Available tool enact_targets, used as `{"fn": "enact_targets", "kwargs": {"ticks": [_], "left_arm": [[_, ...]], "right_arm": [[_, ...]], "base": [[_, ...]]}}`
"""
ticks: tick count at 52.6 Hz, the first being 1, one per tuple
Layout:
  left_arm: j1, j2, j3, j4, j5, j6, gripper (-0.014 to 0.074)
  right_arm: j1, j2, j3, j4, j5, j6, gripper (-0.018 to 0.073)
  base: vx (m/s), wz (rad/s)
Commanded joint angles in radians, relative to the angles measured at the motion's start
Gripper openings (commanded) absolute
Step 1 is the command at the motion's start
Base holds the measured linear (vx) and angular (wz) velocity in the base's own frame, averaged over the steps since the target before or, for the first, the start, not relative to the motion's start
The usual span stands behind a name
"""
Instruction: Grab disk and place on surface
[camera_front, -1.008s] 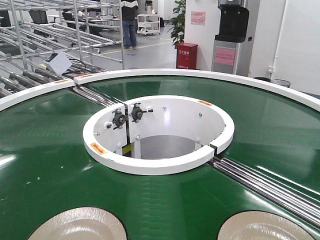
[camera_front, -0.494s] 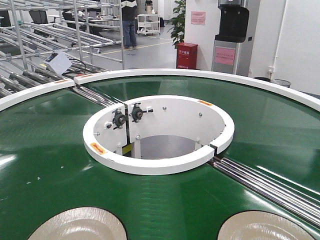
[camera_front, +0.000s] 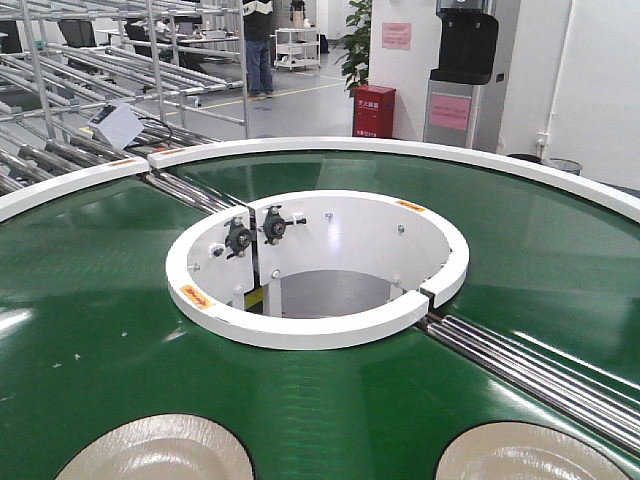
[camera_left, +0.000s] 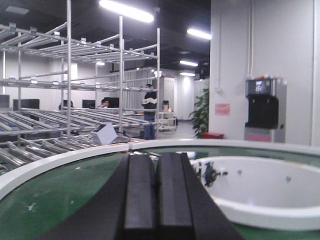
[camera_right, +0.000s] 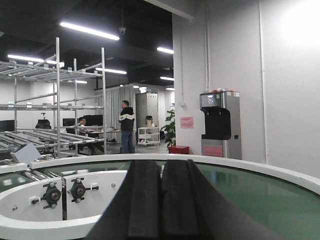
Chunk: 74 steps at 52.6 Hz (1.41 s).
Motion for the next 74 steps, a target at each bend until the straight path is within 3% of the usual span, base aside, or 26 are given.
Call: {"fn": "enact_targets", "kwargs": {"ticks": [1,10,27,38,51,56,62,74], "left_arm": [[-0.004,-0.009,-0.133,-0.023,-0.021,0.009,0.0001],[-0.005,0.111,-0.369,0.036,0.095,0.159,0.0001],[-0.005,0.617,-0.765,0.024,0.224,0.128,0.0001],[-0.005,0.803,-0.809,0.024,0.224,0.125,0.0001],[-0.005,0.848,-0.809,0.024,0.245,0.125,0.0055],[-0.005,0.848,-0.809,0.024,0.245,0.125,0.0125],[-0.005,0.848,-0.809,0.024,0.252,0.125,0.0248],[-0.005,0.848,-0.809,0.025,0.252,0.125,0.0564]], "right_arm": [[-0.007,-0.01,-0.104,0.0,-0.019,0.0,-0.0009],[-0.007,0.105,-0.33,-0.001,0.058,-0.001,-0.0009],[-0.007,0.562,-0.712,-0.003,0.066,-0.001,-0.0009],[-0.007,0.739,-0.761,-0.003,0.07,-0.001,-0.0009],[-0.007,0.779,-0.761,-0.003,0.074,-0.001,0.002],[-0.007,0.779,-0.761,-0.003,0.093,-0.001,0.0085],[-0.007,0.779,-0.761,-0.003,0.133,-0.002,0.023],[-0.008,0.779,-0.761,-0.003,0.157,-0.002,0.0685]], "base": [[0.0,0.0],[0.0,0.0],[0.0,0.0],[0.0,0.0],[0.0,0.0],[0.0,0.0],[0.0,0.0],[0.0,0.0]]}}
